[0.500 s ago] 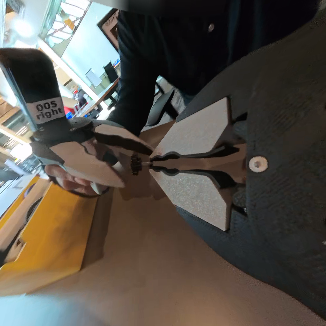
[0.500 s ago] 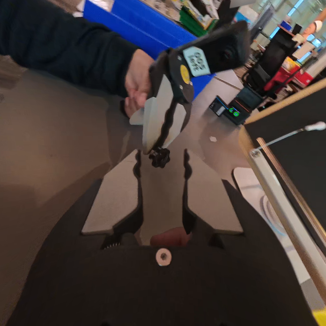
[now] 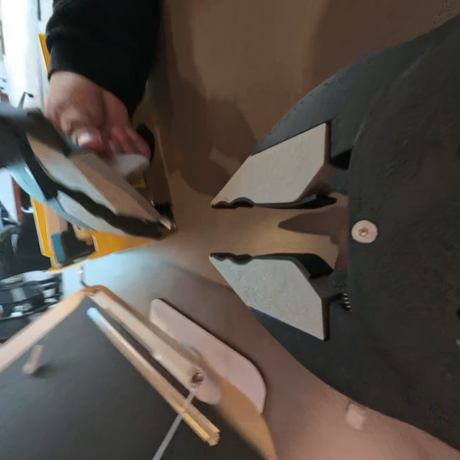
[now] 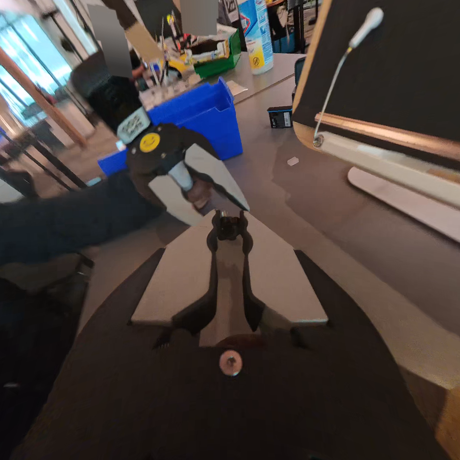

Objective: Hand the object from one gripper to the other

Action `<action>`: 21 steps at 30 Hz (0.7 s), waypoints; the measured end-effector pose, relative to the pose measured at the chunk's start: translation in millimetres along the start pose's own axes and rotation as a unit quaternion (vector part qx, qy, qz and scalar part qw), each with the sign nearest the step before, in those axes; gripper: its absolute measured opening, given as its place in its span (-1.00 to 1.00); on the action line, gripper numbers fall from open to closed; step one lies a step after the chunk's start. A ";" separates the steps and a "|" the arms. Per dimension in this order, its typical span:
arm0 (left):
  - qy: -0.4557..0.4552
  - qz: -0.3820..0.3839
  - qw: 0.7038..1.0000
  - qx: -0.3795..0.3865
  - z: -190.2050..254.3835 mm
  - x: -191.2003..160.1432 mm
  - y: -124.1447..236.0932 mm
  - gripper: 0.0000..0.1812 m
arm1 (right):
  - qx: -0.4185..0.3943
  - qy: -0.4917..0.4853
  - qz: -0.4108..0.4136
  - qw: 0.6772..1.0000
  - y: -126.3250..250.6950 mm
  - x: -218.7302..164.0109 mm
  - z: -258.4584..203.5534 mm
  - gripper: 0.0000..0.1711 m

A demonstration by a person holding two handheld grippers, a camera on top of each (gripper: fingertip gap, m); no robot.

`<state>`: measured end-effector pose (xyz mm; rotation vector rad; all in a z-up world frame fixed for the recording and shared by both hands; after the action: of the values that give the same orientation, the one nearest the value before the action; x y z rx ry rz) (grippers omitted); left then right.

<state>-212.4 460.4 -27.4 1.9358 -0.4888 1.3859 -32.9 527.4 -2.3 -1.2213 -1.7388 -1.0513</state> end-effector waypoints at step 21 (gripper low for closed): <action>-0.191 0.085 0.973 0.098 27.1 6.4 3.9 -0.90 | 0.085 -0.169 0.024 0.982 -7.0 -11.6 9.2 -0.86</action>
<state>-194.6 438.7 -25.3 2.3876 -0.7371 1.1999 -37.7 530.5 -17.7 -1.3830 -1.9976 -0.6777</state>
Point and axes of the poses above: each gripper's, where its closed fingertips meet, y back along the fingers, x out of its top, z = x × y across the jaws, the point moved 10 cm from there along y, back along the fingers, and after that the axes turned 9 degrees about x, right-handed, at the moved point
